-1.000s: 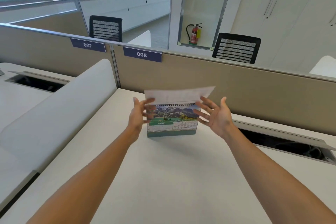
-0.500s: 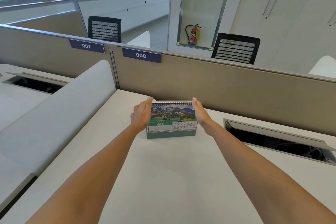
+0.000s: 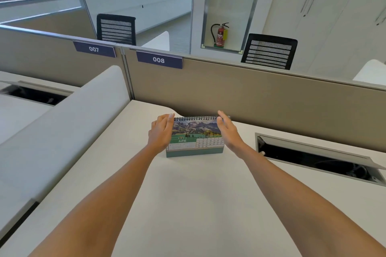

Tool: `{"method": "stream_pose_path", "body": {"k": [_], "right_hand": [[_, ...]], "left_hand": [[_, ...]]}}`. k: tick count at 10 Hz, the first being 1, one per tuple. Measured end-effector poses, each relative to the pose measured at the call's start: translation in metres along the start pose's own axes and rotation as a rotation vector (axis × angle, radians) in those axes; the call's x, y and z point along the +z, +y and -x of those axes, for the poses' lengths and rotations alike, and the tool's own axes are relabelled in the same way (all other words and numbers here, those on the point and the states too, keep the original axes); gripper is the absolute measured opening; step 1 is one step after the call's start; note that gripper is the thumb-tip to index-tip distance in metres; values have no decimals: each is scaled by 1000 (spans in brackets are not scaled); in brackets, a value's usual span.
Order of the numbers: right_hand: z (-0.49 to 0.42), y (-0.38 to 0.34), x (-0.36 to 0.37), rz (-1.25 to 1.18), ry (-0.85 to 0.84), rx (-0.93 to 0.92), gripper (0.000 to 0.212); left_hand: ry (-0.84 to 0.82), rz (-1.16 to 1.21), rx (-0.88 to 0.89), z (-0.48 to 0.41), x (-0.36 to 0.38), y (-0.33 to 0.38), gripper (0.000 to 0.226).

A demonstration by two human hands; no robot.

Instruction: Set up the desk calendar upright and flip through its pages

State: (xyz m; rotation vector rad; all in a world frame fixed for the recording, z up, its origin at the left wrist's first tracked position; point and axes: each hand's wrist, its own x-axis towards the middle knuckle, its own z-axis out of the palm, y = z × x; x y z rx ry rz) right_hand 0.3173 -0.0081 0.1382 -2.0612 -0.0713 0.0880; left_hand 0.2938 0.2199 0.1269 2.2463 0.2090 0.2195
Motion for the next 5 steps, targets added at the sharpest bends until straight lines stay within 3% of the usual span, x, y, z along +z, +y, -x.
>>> {"method": "stream_pose_path", "body": {"k": [1,2,4,5], "right_hand": [[1,1,-1,143,141,-128,45],[8,5,-1,206,170,-204,47],[55,33,2,300,188,-162,50],[94,55,-1,232,185,-57,53]], "left_hand": [[17,54,29,1,0,0,52],[67,75,34,9,5,-5,51],[270,290,-7,51,20,-27,53],[290,373,-87,86,29,-39,50]]}}
